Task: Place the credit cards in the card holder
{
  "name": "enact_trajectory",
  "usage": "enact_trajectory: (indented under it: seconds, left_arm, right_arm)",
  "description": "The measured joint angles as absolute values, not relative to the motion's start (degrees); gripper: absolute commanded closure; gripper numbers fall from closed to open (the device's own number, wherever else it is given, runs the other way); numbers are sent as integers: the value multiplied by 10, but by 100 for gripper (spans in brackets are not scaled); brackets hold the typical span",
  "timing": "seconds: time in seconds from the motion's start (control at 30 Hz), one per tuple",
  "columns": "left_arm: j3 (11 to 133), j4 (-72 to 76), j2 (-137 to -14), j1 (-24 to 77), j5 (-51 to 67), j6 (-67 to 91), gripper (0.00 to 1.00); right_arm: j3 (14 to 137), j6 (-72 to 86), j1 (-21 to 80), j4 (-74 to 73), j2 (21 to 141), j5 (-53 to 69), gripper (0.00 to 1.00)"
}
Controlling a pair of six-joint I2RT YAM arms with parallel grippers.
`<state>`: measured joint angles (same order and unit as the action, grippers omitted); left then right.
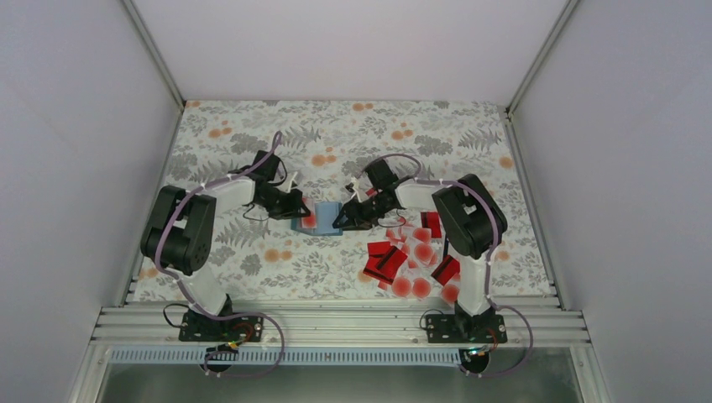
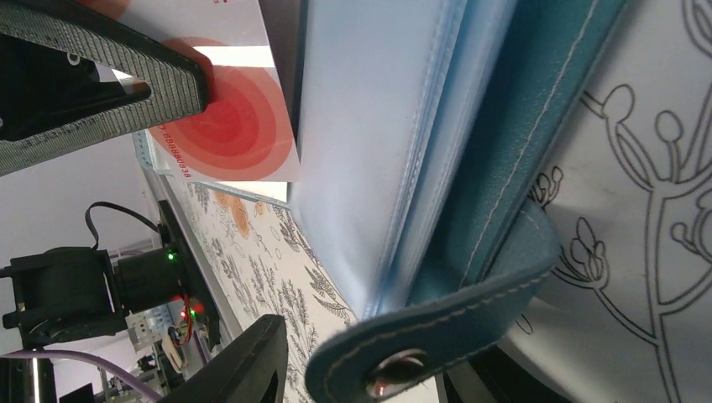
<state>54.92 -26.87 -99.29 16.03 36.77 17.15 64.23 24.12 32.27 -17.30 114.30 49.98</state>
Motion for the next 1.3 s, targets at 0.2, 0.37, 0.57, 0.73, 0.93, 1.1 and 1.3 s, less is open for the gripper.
enact_trajectory:
  seconds: [0.2, 0.37, 0.57, 0.73, 0.93, 1.1, 1.3]
  left_arm:
    - [549, -262, -1002, 160, 381, 171, 98]
    - [549, -257, -1009, 160, 391, 172, 98]
    - [551, -258, -1016, 160, 398, 171, 98]
    - [553, -258, -1030, 156, 408, 172, 98]
    - [553, -258, -1037, 155, 422, 176, 98]
    - [559, -266, -1047, 151, 436, 181, 98]
    - [571, -281, -1058, 149, 449, 186, 98]
  right_arm:
    - [642, 236, 323, -173, 1144, 495, 55]
    - [639, 228, 323, -171, 1144, 495, 56]
    - [638, 225, 323, -170, 1144, 495, 57]
    - [638, 222, 323, -170, 1144, 495, 57]
    - [638, 220, 322, -170, 1146, 496, 57]
    - [639, 215, 321, -170, 1147, 499, 57]
    - [639, 213, 321, -170, 1148, 500, 57]
